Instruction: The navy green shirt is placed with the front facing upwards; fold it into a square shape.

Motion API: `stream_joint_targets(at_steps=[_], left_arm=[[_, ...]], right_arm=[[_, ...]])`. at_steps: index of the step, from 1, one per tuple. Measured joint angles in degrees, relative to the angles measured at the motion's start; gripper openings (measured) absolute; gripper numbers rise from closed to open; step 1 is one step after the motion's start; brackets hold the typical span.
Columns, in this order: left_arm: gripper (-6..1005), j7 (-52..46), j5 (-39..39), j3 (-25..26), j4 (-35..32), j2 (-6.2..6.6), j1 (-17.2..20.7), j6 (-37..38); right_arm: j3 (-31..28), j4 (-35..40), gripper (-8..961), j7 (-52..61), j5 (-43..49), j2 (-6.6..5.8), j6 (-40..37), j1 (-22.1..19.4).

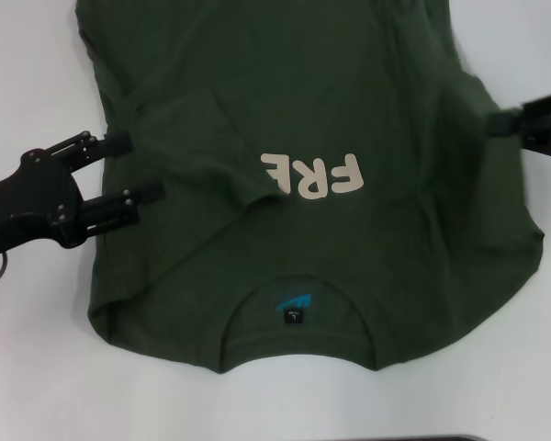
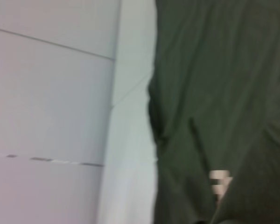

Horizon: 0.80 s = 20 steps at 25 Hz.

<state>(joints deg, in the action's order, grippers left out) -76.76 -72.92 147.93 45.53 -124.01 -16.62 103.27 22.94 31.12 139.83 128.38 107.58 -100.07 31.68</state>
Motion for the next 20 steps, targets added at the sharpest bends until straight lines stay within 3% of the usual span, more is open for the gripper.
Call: stream_joint_targets(at_steps=[5,7,20], left_arm=[[812,0.11,-0.04,0.03,-0.02,0.0,0.08,0.18],[812,0.17,-0.04,0.03,-0.16,0.0,0.09,0.23],[812,-0.1,-0.12,-0.17,-0.62,0.0,0.09,0.47]], right_arm=[[-0.23,0.12,14,0.39,1.3,-5.23,3.7,-4.37],[-0.52,0.23,14,0.39,1.17,-6.42,4.64,-5.39],[3.17,2.28,15,-0.48,3.36,-5.81,7.68,-1.77]])
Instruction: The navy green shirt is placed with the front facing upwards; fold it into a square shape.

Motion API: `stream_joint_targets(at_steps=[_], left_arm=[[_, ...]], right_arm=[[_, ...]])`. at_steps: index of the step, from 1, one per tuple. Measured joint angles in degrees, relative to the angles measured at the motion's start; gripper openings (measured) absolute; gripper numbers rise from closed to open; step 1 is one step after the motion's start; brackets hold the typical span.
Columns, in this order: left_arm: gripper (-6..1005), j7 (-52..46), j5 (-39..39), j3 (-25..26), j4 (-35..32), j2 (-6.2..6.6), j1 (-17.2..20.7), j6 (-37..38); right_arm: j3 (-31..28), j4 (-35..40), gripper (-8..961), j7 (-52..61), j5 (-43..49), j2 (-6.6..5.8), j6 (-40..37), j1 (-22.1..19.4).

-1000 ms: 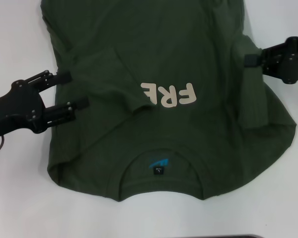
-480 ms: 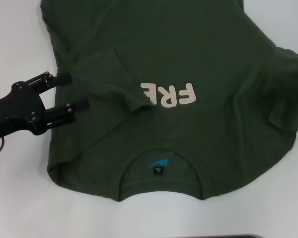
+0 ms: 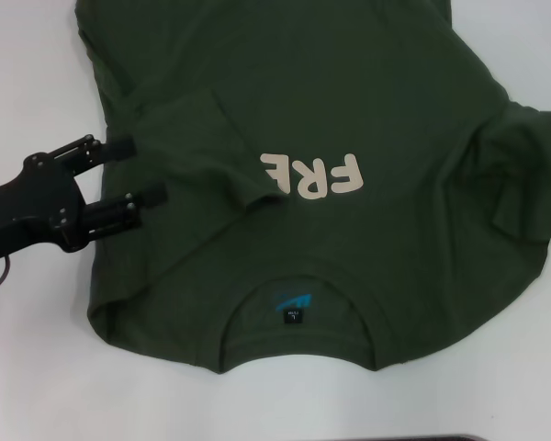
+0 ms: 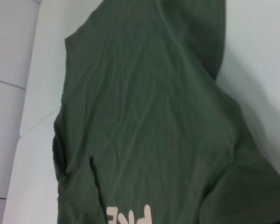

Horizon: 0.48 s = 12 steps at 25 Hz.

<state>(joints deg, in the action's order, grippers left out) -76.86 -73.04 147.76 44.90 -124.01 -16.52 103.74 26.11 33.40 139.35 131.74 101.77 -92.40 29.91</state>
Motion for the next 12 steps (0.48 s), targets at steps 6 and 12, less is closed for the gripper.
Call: stream_joint_targets(at_steps=[6,12], left_arm=[[812,-0.03,-0.02,0.16,0.0,0.0,-0.04,0.0],[813,-0.04,-0.07,0.12,0.01,0.0,-0.54,-0.1]], right_arm=[[0.01,1.17,15,0.73,0.05,-0.25,-0.31,1.94],[0.01,0.04,14,2.23,-0.04,0.06,-3.09,3.99]])
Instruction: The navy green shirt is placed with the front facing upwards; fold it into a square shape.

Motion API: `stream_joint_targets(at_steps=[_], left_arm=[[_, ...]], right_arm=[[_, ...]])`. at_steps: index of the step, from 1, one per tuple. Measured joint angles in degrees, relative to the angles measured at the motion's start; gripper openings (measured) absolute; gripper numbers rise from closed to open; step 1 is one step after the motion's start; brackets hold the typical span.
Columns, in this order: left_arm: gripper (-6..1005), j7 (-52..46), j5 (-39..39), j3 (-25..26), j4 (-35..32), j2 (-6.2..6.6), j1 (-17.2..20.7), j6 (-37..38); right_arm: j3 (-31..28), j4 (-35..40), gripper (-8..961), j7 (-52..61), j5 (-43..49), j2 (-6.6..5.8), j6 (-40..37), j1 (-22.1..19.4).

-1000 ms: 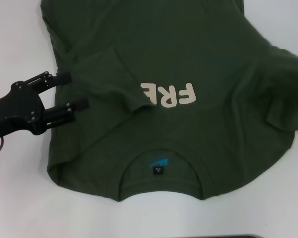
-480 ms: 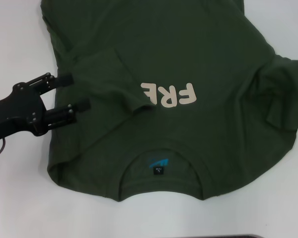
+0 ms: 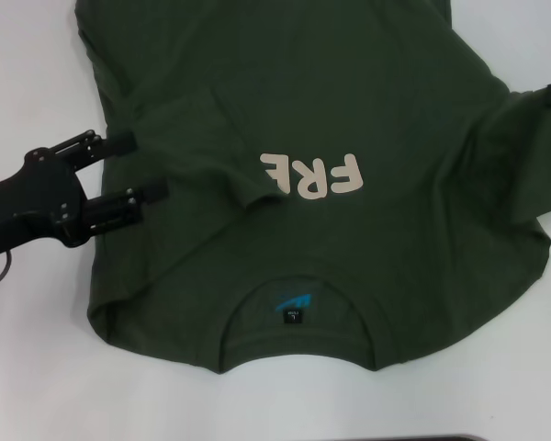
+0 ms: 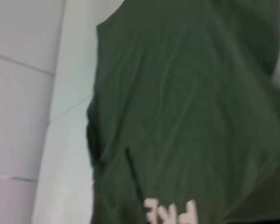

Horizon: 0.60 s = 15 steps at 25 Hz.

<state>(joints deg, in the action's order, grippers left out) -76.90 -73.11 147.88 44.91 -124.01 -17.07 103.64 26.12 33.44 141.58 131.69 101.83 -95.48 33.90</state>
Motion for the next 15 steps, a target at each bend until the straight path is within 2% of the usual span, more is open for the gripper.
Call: stream_joint_targets(at_steps=[7,15], left_arm=[[813,0.04,-0.45,0.04,0.0,0.0,-0.08,-0.39],[813,0.32,-1.6,0.04,0.0,0.0,-0.07,-0.48]], right_arm=[[0.42,-2.62,14,0.02,-0.16,2.6,0.65,1.73],[-0.28,-6.49,14,0.47,-2.99,4.61,7.06,2.48]])
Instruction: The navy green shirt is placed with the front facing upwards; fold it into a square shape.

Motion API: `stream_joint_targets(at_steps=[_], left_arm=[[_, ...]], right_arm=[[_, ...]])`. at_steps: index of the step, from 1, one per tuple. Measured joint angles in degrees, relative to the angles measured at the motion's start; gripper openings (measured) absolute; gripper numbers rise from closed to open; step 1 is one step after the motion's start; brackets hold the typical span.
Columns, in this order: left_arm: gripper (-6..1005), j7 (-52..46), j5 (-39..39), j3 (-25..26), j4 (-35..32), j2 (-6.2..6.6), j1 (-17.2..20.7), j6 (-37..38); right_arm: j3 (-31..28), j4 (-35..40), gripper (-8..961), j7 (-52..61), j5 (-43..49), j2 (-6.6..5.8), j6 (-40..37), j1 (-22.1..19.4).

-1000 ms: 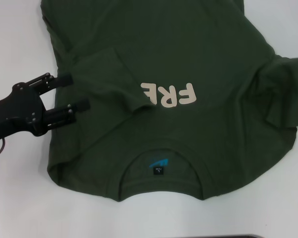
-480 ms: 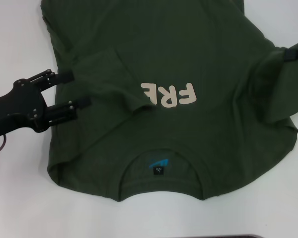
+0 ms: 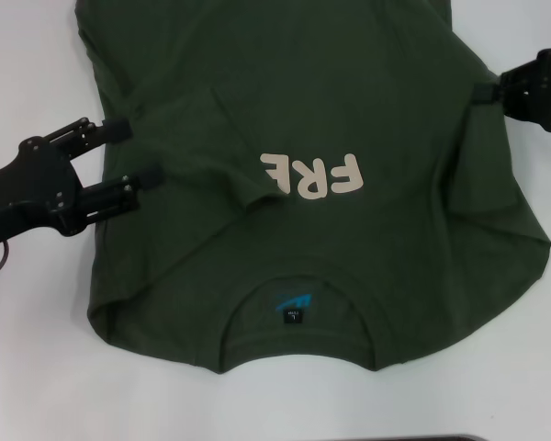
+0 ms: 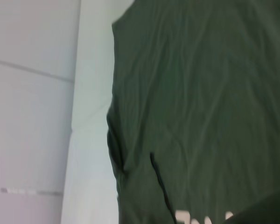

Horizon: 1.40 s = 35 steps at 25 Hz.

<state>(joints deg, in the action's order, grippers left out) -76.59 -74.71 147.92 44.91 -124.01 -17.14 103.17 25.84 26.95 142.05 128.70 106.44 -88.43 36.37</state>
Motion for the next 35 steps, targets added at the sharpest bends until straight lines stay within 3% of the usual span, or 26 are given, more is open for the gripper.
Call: stream_joint_targets(at_steps=[14,26,35], left_arm=[[813,0.13,-1.59,0.0,-0.18,-0.09,0.0,-0.45],[813,0.13,-2.33,0.0,-0.18,-0.09,-0.02,-1.15],[813,0.13,-2.47,0.0,-0.18,-0.09,-0.44,-1.68]], right_arm=[[0.82,-1.87,15,-0.4,-1.77,3.13,11.53,3.04],[2.35,-1.86,14,-0.02,-2.17,3.28,12.44,3.83],[4.63,-2.43,73,-0.97,-2.84,3.96,13.14,4.89]])
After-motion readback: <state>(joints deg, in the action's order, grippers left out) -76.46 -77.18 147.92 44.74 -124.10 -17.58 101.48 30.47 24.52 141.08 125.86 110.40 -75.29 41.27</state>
